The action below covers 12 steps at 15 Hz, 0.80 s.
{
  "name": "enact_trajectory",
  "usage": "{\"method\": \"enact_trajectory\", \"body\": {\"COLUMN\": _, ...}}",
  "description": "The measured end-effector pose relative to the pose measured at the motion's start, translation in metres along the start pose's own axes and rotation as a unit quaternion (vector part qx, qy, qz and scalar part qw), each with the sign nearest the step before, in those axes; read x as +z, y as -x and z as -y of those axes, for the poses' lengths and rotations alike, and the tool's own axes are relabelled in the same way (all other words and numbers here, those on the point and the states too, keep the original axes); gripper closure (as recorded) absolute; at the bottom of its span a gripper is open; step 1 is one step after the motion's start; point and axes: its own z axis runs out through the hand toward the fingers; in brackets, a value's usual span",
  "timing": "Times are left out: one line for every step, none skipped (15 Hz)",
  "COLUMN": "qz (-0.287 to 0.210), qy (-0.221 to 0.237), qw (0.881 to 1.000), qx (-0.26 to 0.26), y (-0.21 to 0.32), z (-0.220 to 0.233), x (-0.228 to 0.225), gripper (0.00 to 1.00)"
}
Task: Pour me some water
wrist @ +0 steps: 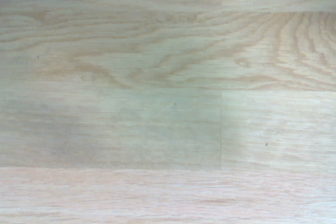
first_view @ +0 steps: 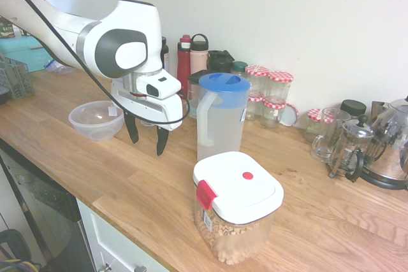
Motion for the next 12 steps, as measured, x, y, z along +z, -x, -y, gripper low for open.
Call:
{"method": "enact_trajectory", "body": {"qz": 0.000, "qy": 0.000, "qw": 1.000, "qx": 0.000, "y": 0.000, "z": 0.000, "x": 0.000, "gripper": 0.00}}
{"method": "enact_trajectory", "body": {"qz": 0.001, "qy": 0.001, "qw": 1.000, "qx": 0.001, "y": 0.000, "z": 0.000, "x": 0.000, "gripper": 0.00}}
{"method": "enact_trajectory", "body": {"qz": 0.002, "qy": 0.005, "qw": 1.000, "qx": 0.000, "y": -0.001, "z": -0.001, "x": -0.002, "gripper": 0.00}}
{"method": "enact_trajectory", "body": {"qz": 0.003, "qy": 0.008, "qw": 1.000, "qx": -0.003, "y": -0.003, "z": -0.001, "x": -0.009, "gripper": 0.00}}
{"method": "enact_trajectory", "body": {"qz": 0.000, "qy": 0.010, "qw": 1.000, "qx": -0.007, "y": -0.006, "z": -0.003, "x": -0.023, "gripper": 0.00}}
{"method": "enact_trajectory", "body": {"qz": -0.004, "qy": 0.012, "qw": 1.000, "qx": -0.011, "y": -0.009, "z": -0.007, "x": -0.042, "gripper": 0.00}}
{"method": "enact_trajectory", "body": {"qz": -0.010, "qy": 0.008, "qw": 1.000, "qx": -0.016, "y": -0.013, "z": -0.013, "x": -0.067, "gripper": 0.00}}
{"method": "enact_trajectory", "body": {"qz": -0.016, "qy": 0.001, "qw": 1.000, "qx": -0.022, "y": -0.017, "z": -0.021, "x": -0.095, "gripper": 0.00}}
{"method": "enact_trajectory", "body": {"qz": -0.022, "qy": -0.005, "qw": 0.999, "qx": -0.032, "y": -0.020, "z": -0.030, "x": -0.123, "gripper": 0.00}}
{"method": "enact_trajectory", "body": {"qz": -0.027, "qy": -0.012, "qw": 0.999, "qx": -0.042, "y": -0.024, "z": -0.040, "x": -0.149, "gripper": 0.00}}
{"method": "enact_trajectory", "body": {"qz": -0.032, "qy": -0.019, "qw": 0.998, "qx": -0.050, "y": -0.030, "z": -0.050, "x": -0.172, "gripper": 0.00}}
{"method": "enact_trajectory", "body": {"qz": -0.040, "qy": -0.027, "qw": 0.998, "qx": -0.051, "y": -0.040, "z": -0.061, "x": -0.193, "gripper": 0.00}}
